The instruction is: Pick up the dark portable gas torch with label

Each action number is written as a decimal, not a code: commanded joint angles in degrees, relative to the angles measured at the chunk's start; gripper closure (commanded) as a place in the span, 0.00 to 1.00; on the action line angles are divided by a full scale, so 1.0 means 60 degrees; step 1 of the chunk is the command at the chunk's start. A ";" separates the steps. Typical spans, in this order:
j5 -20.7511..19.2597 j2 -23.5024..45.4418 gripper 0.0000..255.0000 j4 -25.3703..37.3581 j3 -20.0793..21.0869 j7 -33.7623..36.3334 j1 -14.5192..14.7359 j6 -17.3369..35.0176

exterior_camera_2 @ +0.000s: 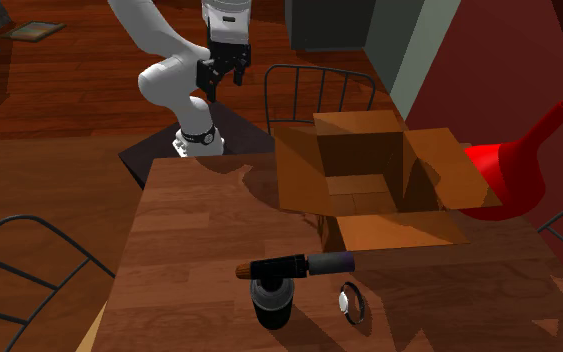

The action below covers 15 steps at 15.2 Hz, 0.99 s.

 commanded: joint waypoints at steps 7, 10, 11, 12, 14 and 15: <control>-0.0656 0.1583 0.00 0.1086 -0.1110 -0.1511 -0.0094 0.0937; -0.0800 0.2459 0.00 0.1787 -0.1617 -0.2265 -0.0085 0.1333; -0.0819 0.2762 0.00 0.2044 -0.1780 -0.2518 -0.0075 0.1451; -0.0823 0.3070 0.00 0.2312 -0.1939 -0.2775 -0.0063 0.1561; -0.0789 0.3702 0.00 0.2884 -0.2252 -0.3293 -0.0031 0.1755; -0.0748 0.4027 0.00 0.3188 -0.2401 -0.3557 -0.0017 0.1839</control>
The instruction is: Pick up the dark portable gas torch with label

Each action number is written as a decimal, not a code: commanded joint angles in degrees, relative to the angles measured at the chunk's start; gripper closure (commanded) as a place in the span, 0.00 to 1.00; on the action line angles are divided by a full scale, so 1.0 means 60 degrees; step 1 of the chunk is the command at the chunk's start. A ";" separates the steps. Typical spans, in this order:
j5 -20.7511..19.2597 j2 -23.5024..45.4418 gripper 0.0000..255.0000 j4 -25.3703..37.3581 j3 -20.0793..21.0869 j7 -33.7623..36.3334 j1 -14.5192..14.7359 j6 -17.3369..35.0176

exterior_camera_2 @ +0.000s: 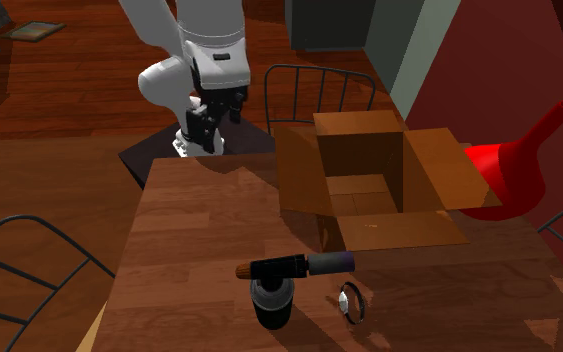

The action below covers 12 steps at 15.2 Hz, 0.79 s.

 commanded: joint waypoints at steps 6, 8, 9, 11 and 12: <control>0.0594 0.2396 0.00 0.2404 -0.0976 -0.1939 0.0049 0.0357; 0.0909 0.3151 0.00 0.3228 -0.1207 -0.2510 0.0012 0.0341; 0.1089 0.3543 0.00 0.3668 -0.1311 -0.2796 -0.0024 0.0309; 0.1488 0.4356 0.00 0.4614 -0.1487 -0.3364 -0.0139 0.0190; 0.1705 0.4779 0.00 0.5124 -0.1557 -0.3642 -0.0224 0.0100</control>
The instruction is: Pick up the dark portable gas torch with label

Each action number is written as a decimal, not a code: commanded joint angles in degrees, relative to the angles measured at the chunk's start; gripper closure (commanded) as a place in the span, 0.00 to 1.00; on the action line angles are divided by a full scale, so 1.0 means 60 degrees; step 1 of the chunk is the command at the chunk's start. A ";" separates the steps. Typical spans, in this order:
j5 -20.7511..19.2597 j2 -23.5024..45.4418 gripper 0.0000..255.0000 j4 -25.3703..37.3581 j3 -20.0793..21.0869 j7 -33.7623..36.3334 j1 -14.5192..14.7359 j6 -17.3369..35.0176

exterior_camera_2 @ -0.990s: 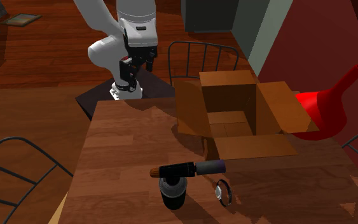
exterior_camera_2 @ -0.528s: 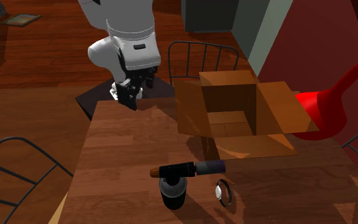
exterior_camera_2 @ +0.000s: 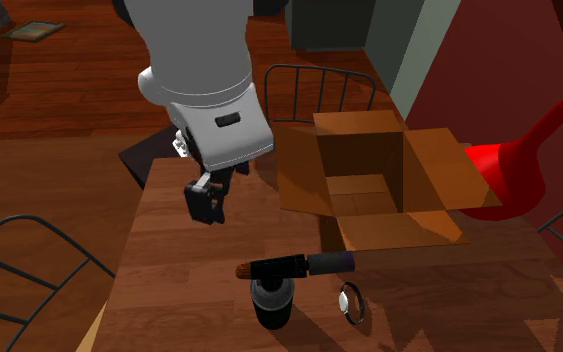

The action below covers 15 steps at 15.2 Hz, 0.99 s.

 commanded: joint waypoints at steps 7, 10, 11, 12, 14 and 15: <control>0.1947 0.3864 0.00 0.5218 -0.0155 -0.1895 -0.1275 -0.1435; 0.2203 0.4492 0.00 0.6099 -0.0056 -0.2046 -0.1580 -0.1678; 0.2172 0.4411 0.00 0.5835 -0.0061 -0.2055 -0.1527 -0.1496; 0.2146 0.4338 0.00 0.5585 -0.0066 -0.2064 -0.1478 -0.1320; 0.2101 0.4213 0.00 0.5123 -0.0074 -0.2080 -0.1391 -0.0984; 0.2083 0.4159 0.00 0.4907 -0.0077 -0.2087 -0.1353 -0.0823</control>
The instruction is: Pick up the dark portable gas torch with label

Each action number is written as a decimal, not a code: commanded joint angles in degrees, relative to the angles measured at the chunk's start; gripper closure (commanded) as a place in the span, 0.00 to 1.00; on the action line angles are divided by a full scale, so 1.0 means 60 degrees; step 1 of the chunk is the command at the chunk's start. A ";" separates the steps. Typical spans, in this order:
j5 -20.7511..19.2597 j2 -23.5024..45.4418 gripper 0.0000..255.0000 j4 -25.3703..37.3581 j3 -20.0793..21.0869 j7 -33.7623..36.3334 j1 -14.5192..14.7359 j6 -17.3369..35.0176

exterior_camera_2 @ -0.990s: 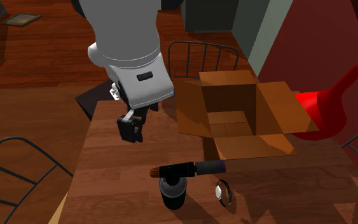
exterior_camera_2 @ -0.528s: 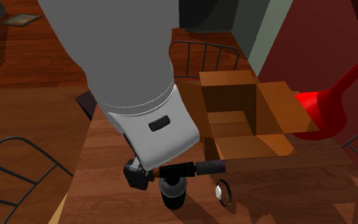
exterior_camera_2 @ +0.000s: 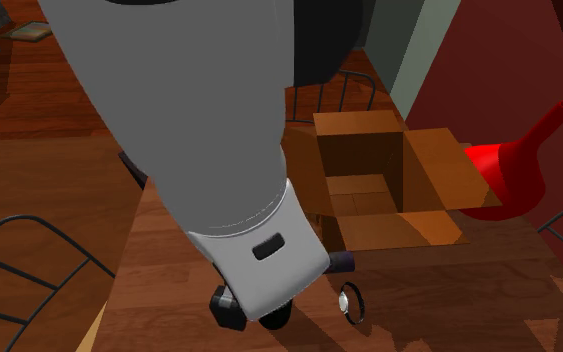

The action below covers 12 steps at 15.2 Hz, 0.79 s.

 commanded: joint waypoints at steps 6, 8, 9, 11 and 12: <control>-0.0042 -0.0120 1.00 -0.0516 -0.0005 -0.0020 0.0088 0.0400; -0.0042 -0.0120 1.00 -0.0514 -0.0004 -0.0019 0.0089 0.0399; -0.0042 -0.0120 1.00 -0.0518 -0.0004 -0.0019 0.0090 0.0403; -0.0044 -0.0126 1.00 -0.0530 -0.0004 -0.0018 0.0093 0.0409; -0.0042 -0.0121 1.00 -0.0517 -0.0004 -0.0018 0.0090 0.0402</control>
